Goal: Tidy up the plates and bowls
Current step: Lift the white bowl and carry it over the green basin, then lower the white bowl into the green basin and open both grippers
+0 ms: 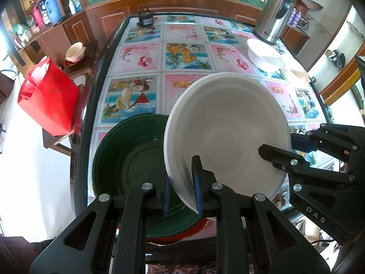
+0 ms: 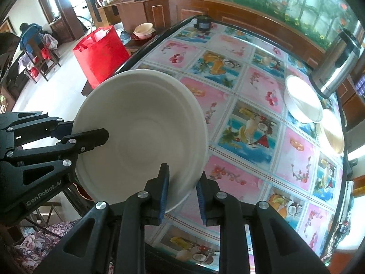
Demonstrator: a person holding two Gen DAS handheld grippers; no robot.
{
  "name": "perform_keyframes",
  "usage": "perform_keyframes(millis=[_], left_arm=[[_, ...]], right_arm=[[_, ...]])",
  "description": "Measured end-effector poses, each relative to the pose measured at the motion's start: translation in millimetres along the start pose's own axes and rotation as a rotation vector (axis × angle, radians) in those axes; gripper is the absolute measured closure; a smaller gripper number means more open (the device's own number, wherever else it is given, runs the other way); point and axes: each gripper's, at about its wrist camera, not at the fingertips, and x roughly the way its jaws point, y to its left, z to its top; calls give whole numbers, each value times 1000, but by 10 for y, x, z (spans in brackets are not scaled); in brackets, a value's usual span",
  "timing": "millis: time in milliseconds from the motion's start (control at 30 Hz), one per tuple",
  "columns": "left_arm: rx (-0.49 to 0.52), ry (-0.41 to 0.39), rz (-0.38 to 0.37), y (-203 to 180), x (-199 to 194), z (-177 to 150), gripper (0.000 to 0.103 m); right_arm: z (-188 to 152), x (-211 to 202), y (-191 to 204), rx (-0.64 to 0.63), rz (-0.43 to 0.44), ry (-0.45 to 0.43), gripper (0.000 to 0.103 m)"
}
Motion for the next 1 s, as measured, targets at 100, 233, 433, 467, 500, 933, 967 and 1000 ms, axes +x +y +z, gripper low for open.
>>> perform_keyframes(millis=[100, 233, 433, 467, 500, 933, 967, 1000], left_arm=[[-9, 5, 11, 70, 5, -39, 86], [-22, 11, 20, 147, 7, -88, 86], [-33, 18, 29, 220, 21, -148, 86], [-37, 22, 29, 239, 32, -165, 86], [-41, 25, 30, 252, 38, -178, 86], [-98, 88, 43, 483, 213, -363, 86], [-104, 95, 43, 504, 232, -382, 86], [-107, 98, 47, 523, 245, -399, 86]], right_arm=[[17, 41, 82, -17, 10, 8, 78], [36, 88, 169, -37, 16, 18, 78], [44, 139, 264, -57, 25, 31, 78], [44, 150, 281, -60, 27, 34, 78], [42, 160, 298, -63, 28, 37, 78], [21, 374, 502, -92, 74, 98, 77], [24, 401, 521, -95, 78, 105, 77], [28, 427, 541, -99, 80, 112, 77]])
